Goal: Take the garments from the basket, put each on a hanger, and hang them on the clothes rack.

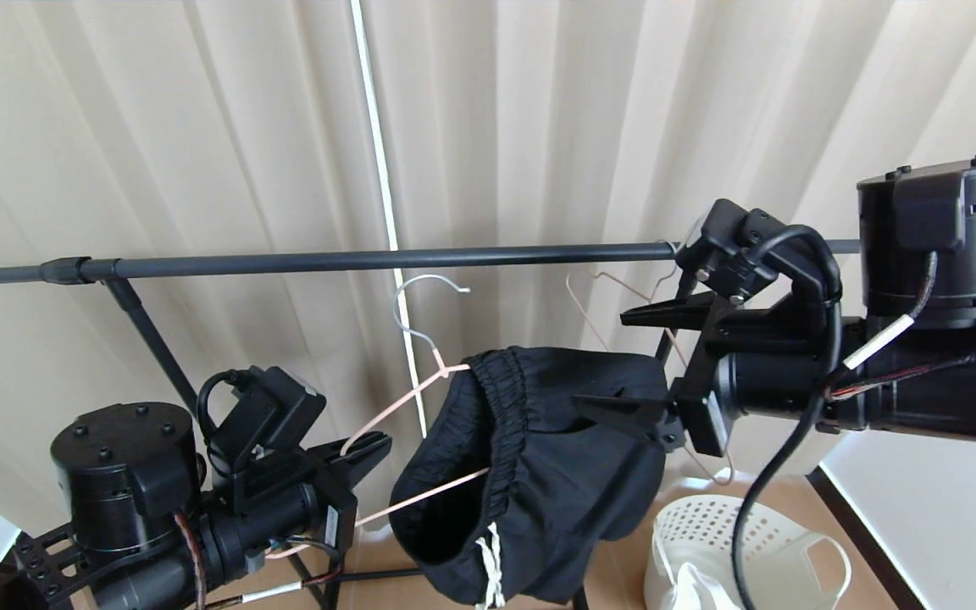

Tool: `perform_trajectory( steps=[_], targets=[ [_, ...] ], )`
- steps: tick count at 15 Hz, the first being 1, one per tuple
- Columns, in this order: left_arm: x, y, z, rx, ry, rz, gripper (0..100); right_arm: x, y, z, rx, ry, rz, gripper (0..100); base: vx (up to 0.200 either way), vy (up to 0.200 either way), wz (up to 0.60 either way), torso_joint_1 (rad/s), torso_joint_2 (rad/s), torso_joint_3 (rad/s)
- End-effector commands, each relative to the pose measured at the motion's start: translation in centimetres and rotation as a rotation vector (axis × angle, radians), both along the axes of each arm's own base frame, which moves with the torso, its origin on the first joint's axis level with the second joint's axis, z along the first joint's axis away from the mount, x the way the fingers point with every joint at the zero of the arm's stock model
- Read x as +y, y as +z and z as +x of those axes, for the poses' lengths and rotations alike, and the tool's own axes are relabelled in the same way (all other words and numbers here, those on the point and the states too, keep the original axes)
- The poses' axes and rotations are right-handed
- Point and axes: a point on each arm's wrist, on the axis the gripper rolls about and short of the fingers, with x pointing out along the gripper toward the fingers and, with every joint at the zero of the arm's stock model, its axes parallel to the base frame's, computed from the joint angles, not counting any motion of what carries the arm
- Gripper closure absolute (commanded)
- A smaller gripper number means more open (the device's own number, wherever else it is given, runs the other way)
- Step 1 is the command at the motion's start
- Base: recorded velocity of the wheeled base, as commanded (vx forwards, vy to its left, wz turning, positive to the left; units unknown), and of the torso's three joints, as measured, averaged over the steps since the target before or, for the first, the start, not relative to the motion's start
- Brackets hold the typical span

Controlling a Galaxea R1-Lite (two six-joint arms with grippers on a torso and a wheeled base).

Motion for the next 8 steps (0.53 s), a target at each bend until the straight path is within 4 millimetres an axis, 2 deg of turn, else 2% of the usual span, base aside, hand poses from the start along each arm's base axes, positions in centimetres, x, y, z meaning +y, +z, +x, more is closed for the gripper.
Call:
perform_trajectory(
  steps=[1, 3, 5, 8],
  targets=[
    [0.3, 0.0, -0.2, -0.002, -0.021, 0.003, 100, -2.2, 2.7, 0.6, -0.007, 0.076, -0.016, 0, 0.0, 0.0, 0.0, 0.0, 0.0, 0.0],
    [0.4, -0.3, -0.5, 0.001, -0.051, 0.023, 100, -3.3, 3.8, 1.6, 0.058, 0.201, -0.057, 0, 0.0, 0.0, 0.0, 0.0, 0.0, 0.0],
    [0.5, -0.1, -0.8, -0.011, -0.059, 0.02, 100, -3.1, 4.1, 2.1, 0.145, 0.324, -0.108, 0, 0.0, 0.0, 0.0, 0.0, 0.0, 0.0],
    [0.4, 0.1, -1.0, -0.016, -0.094, 0.011, 100, -1.1, 2.1, 3.6, 0.276, 0.42, -0.126, 0, 0.0, 0.0, 0.0, 0.0, 0.0, 0.0]
  ],
)
